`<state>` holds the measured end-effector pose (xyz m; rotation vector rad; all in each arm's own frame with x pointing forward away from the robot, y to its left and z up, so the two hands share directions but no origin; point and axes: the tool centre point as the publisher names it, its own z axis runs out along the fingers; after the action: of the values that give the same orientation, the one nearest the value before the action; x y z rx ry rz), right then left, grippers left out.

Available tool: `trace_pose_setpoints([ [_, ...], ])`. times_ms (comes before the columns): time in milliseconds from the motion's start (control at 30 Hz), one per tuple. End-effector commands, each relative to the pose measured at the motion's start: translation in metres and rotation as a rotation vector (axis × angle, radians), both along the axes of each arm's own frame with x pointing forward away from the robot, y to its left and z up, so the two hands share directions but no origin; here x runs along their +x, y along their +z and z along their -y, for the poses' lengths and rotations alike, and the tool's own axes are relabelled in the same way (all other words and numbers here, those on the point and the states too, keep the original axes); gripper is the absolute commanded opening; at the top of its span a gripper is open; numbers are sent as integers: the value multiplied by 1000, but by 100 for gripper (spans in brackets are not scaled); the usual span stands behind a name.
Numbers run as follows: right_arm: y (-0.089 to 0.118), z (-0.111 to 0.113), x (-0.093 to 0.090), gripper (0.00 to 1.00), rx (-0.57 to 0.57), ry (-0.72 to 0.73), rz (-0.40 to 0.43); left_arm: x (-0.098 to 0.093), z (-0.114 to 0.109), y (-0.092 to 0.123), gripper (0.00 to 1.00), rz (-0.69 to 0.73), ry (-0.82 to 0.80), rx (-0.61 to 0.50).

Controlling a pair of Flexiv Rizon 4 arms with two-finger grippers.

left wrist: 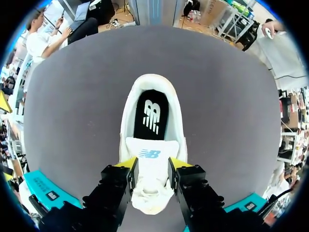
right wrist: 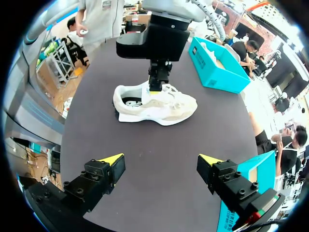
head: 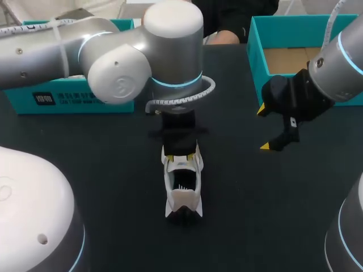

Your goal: Take the shoe out of the shoebox, open the shoe tongue, remove and reinsert the insole, then place the shoe into the shoebox

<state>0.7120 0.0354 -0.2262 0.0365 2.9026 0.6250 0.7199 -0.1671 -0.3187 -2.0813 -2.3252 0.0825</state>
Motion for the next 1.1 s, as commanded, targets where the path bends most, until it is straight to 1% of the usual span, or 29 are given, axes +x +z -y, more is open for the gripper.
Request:
trace_pose_setpoints([
  [33, -1, -1, 0, 100, -1, -1, 1, 2, -11, 18, 46, 54, 157, -16],
  [67, -1, -1, 0, 100, -1, -1, 1, 5, -14, 23, 46, 37, 250, -41],
  [100, -1, -1, 0, 100, -1, -1, 1, 6, -17, 27, 54, 8, 333, -77],
  [133, -1, -1, 0, 100, -1, -1, 1, 4, -20, 29, 58, 10, 390, -108],
  [167, -1, -1, 0, 100, -1, -1, 1, 1, -23, 31, 69, -24, 440, -139],
  [200, -1, -1, 0, 100, -1, -1, 1, 1, -23, 31, 87, -24, 440, -139],
  [233, -1, -1, 0, 100, -1, -1, 1, 1, -23, 31, 100, -24, 440, -139],
  [700, -1, -1, 0, 100, -1, -1, 1, 1, -23, 31, 100, -24, 440, -139],
  [733, -1, -1, 0, 100, -1, -1, 1, -4, -23, 34, 100, -27, 490, -116],
  [767, -1, -1, 0, 100, -1, -1, 1, -9, -24, 38, 100, 5, 577, -122],
  [800, -1, -1, 0, 100, -1, -1, 1, -14, -26, 42, 100, -24, 618, -140],
  [833, -1, -1, 0, 100, -1, -1, 1, -18, -27, 46, 100, 4, 695, -119],
  [867, -1, -1, 0, 100, -1, -1, 1, -21, -29, 48, 100, 23, 785, -126],
  [900, -1, -1, 0, 100, -1, -1, 1, -25, -31, 51, 100, 54, 795, -152],
  [933, -1, -1, 0, 100, -1, -1, 1, -28, -33, 52, 100, 74, 886, -166],
  [967, -1, -1, 0, 100, -1, -1, 1, -30, -34, 53, 100, 70, 934, -161],
  [1000, -1, -1, 0, 100, -1, -1, 1, -32, -36, 53, 100, 61, 989, -186],
  [1067, -1, -1, 0, 100, -1, -1, 1, -34, -40, 50, 100, 79, 1141, -177],
  [1100, -1, -1, 0, 100, -1, -1, 1, -35, -44, 49, 100, 48, 1223, -217],
])
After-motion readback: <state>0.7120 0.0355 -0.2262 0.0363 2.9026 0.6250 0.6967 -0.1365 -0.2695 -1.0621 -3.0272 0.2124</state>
